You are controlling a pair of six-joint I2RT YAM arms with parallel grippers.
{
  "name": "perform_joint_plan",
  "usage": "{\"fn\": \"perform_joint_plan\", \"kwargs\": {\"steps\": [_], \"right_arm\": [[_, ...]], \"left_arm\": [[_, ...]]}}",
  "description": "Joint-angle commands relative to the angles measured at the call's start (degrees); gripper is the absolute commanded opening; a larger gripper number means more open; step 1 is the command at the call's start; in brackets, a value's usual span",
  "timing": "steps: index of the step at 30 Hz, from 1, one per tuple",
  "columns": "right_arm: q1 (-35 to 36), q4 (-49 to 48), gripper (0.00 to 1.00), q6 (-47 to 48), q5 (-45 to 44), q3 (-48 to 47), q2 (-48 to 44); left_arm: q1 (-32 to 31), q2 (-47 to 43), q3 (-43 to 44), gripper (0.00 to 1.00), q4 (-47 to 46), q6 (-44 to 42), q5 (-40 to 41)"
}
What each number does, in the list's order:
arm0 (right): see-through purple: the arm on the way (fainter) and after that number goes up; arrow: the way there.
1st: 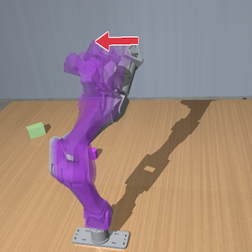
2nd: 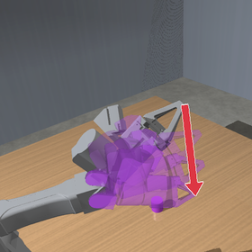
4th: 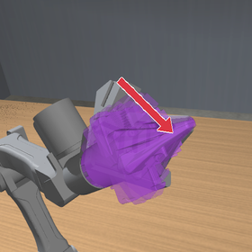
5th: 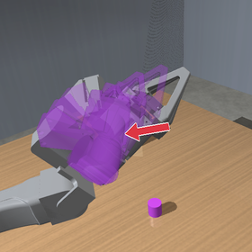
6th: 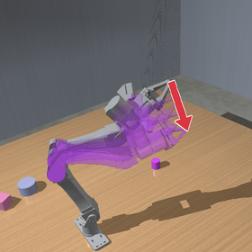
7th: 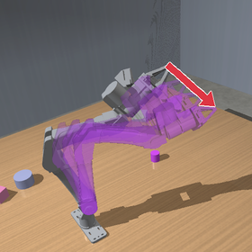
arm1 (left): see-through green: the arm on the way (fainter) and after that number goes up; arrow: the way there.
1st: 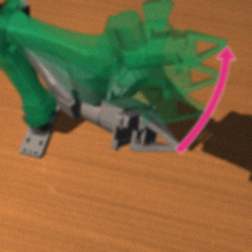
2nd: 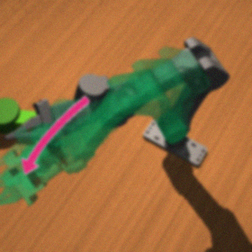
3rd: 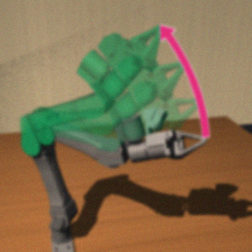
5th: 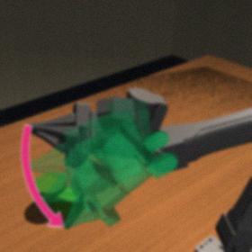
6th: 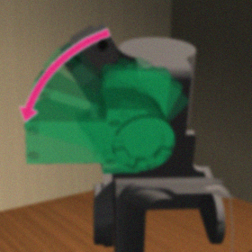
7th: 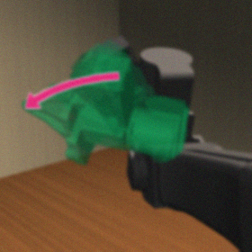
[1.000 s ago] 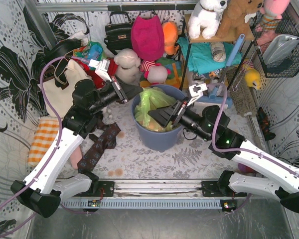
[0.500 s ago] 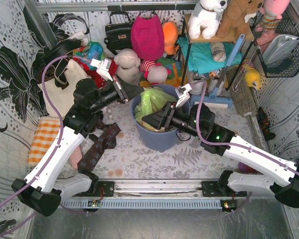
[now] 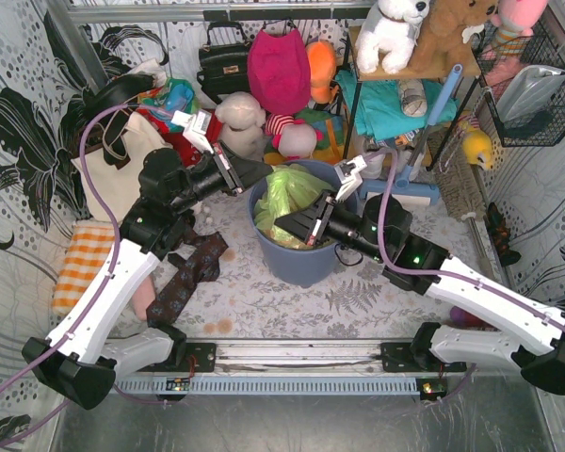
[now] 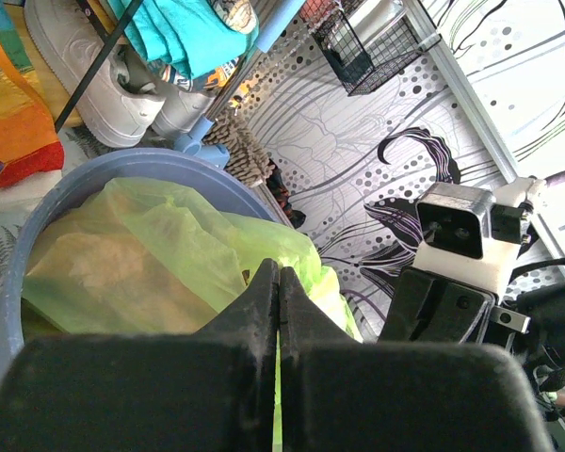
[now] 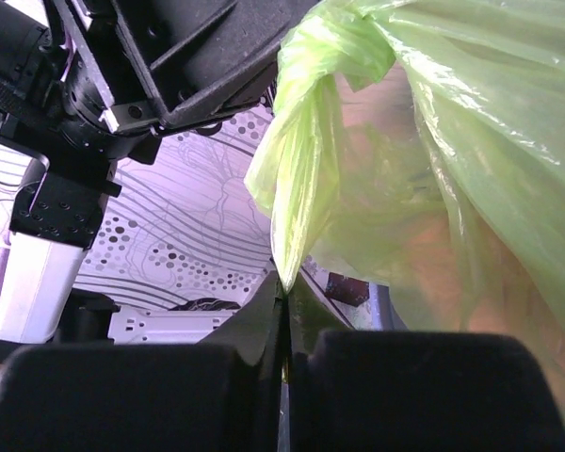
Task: Tie the trash bag
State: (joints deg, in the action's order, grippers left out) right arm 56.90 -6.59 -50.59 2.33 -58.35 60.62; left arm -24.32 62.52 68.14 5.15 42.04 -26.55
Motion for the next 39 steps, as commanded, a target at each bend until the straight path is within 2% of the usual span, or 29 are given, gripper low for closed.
{"fn": "perform_joint_plan", "kwargs": {"steps": [1, 7, 17, 26, 32, 34, 35, 36, 37, 39], "right_arm": [[-0.19, 1.53, 0.00, 0.58, -0.70, -1.62, -2.80], [-0.13, 8.64, 0.00, 3.64, 1.74, -5.96, -4.45], [-0.19, 17.22, 0.00, 5.36, 9.76, -9.10, -4.75], [-0.13, 20.60, 0.00, -0.37, 11.76, -2.32, -6.01], [-0.08, 20.21, 0.00, 2.78, 10.38, -1.78, -8.03], [-0.12, 19.83, 0.00, 7.16, 9.03, -3.35, -9.01], [-0.13, 19.86, 0.17, 9.66, 7.53, -4.11, -9.71], [-0.16, 19.60, 0.40, 13.26, 6.85, -4.49, -10.65], [-0.15, 17.68, 0.57, 17.41, 5.94, -3.97, -11.78], [-0.19, 12.39, 0.63, 25.28, 5.88, -1.90, -14.23]], "left_arm": [[0.41, 0.22, 2.82, 0.00, -3.21, -2.38, 0.22], [0.41, 3.99, 10.49, 0.00, -0.26, -9.05, 3.43], [0.50, 12.53, 19.17, 0.00, -3.78, -13.53, 4.75], [0.50, 16.04, 13.72, 0.00, -6.48, -16.24, 8.44], [0.54, 17.03, 11.70, 0.00, -7.53, -15.98, 7.98], [0.58, 17.01, 11.93, 0.00, -8.77, -15.42, 5.93], [0.61, 16.95, 11.94, 0.00, -9.48, -14.96, 5.10], [0.59, 16.93, 12.17, 0.00, -9.94, -14.73, 4.33], [0.59, 16.94, 12.59, 0.00, -10.00, -14.64, 3.85], [0.59, 17.13, 13.37, 0.00, -9.82, -14.25, 3.00]]}}
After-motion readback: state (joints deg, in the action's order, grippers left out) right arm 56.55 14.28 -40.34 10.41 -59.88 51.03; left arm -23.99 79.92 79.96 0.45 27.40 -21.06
